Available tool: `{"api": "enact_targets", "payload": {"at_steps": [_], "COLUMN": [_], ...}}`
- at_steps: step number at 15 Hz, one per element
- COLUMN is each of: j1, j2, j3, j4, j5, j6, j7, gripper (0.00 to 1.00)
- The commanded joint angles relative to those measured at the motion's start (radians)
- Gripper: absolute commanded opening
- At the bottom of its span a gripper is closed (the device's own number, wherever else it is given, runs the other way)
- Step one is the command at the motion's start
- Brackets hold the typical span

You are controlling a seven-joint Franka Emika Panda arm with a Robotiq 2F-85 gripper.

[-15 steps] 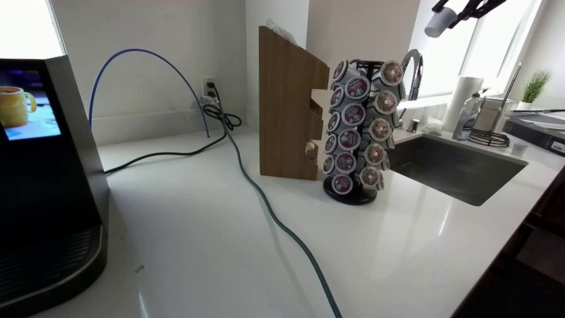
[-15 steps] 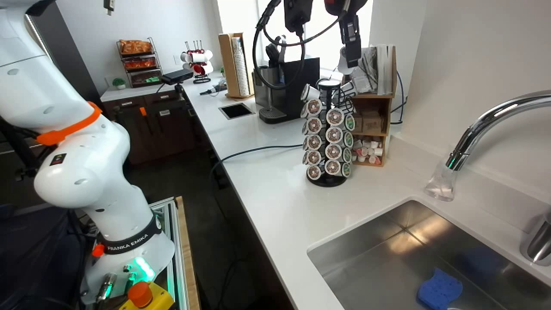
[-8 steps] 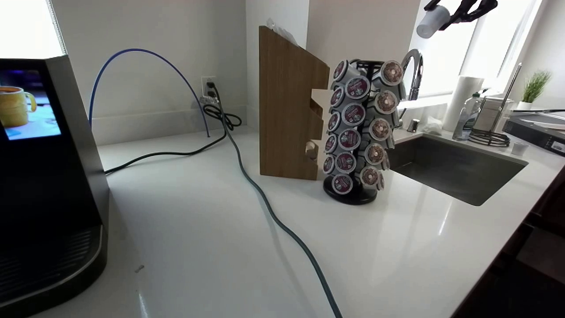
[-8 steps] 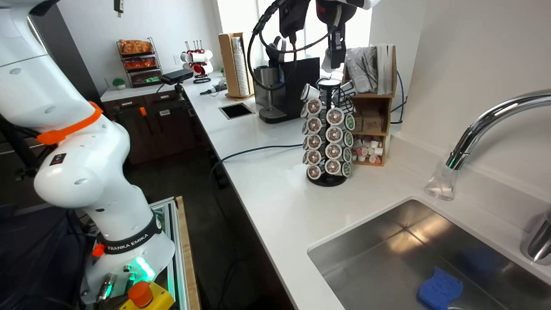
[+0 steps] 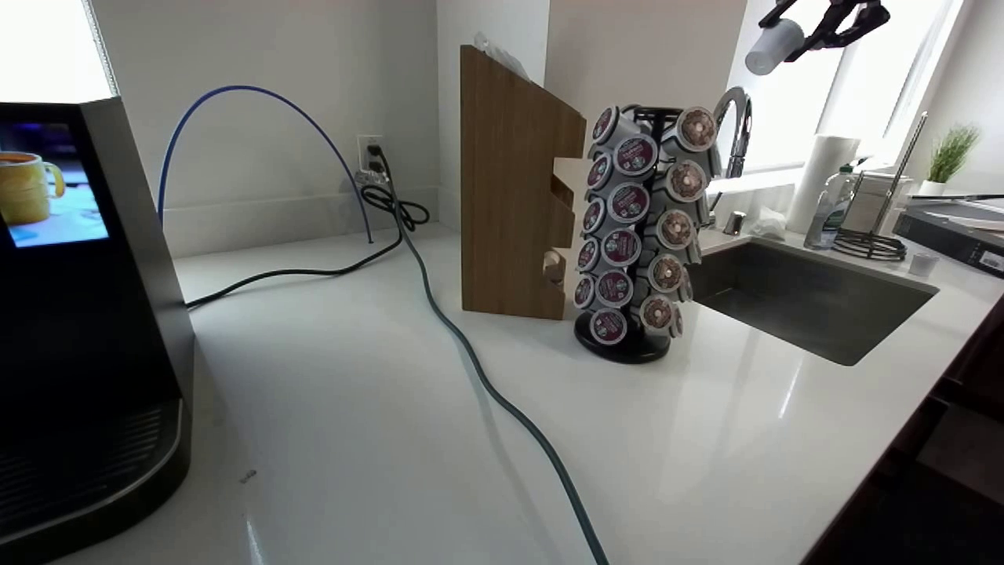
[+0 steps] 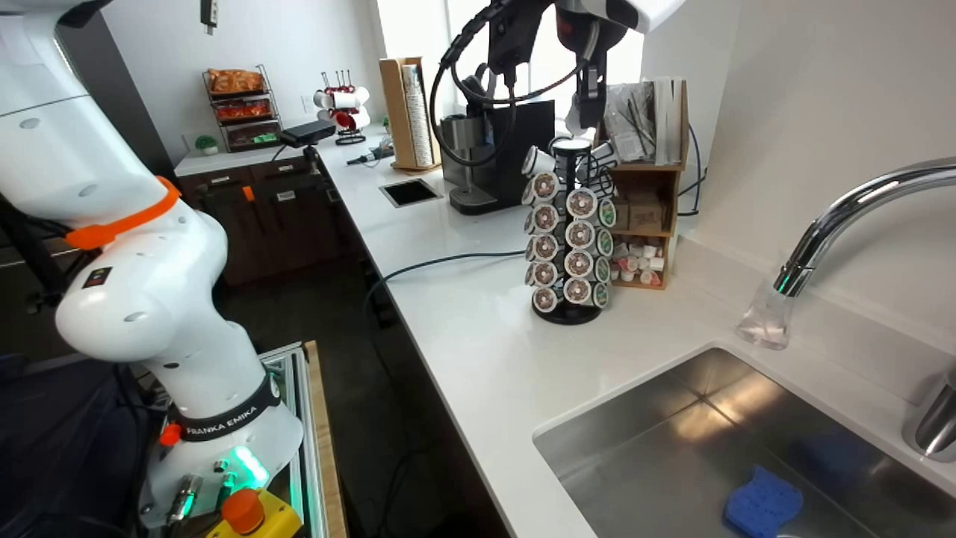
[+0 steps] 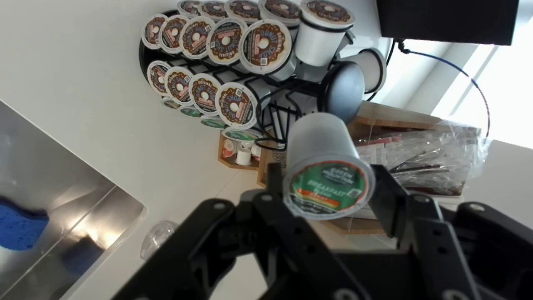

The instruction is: Remove the container from the top of the rack and put inside a slot in the rack

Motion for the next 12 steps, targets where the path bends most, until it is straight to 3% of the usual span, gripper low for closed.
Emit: {"api": "enact_targets", "payload": {"at_steps": [1, 12], "j1": [-0.036, -0.066], "j2": [0.019, 0.078], "j3": [-0.01, 0.011], "j4": [-0.023, -0.141], "j5": [0.079, 0.231], "j6": [-0.01, 0.038], "j7": [0.019, -0.002], "gripper": [0.29, 0.29]}}
